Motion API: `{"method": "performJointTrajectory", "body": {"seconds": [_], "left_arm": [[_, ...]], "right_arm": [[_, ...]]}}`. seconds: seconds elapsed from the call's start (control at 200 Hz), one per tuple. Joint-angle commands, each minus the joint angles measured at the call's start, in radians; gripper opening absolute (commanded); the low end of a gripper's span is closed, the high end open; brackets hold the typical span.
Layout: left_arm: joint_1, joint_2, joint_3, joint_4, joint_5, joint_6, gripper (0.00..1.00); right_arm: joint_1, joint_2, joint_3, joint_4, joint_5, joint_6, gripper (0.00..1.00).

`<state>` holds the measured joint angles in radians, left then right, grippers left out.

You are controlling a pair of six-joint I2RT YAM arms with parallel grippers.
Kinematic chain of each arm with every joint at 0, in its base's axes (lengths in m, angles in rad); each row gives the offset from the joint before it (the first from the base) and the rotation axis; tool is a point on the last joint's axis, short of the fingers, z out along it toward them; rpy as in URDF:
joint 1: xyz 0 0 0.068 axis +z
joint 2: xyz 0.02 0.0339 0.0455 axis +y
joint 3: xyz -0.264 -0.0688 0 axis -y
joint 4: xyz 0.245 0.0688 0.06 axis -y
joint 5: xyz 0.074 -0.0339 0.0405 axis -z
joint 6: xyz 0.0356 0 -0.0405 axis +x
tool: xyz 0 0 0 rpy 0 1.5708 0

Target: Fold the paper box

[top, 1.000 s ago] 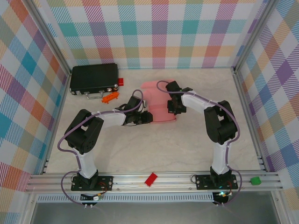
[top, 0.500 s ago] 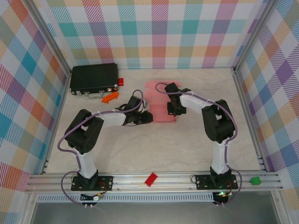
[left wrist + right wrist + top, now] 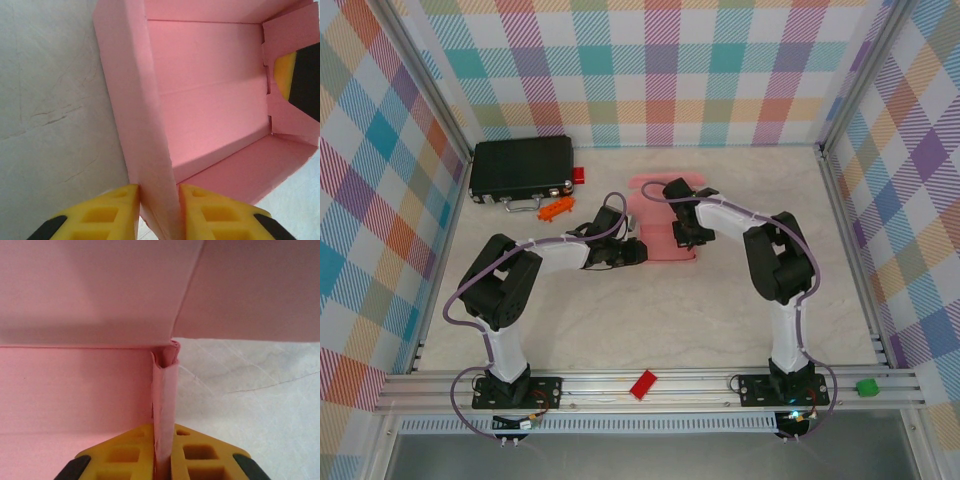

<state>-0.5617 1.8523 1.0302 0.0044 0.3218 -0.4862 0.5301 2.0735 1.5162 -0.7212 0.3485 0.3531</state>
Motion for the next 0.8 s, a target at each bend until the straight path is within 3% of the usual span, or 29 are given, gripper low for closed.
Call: {"method": "performJointTrajectory", "body": {"seconds": [0.0, 0.795], "left_arm": [[-0.009, 0.012, -0.002, -0.029, 0.000, -0.003, 0.26], [-0.009, 0.012, -0.002, -0.034, 0.000, -0.004, 0.26]], "right_arm": [[0.003, 0.063, -0.010, -0.063, 0.040, -0.026, 0.13], [0.004, -0.038, 0.031, -0.046, -0.047, 0.043, 0.26]]}}
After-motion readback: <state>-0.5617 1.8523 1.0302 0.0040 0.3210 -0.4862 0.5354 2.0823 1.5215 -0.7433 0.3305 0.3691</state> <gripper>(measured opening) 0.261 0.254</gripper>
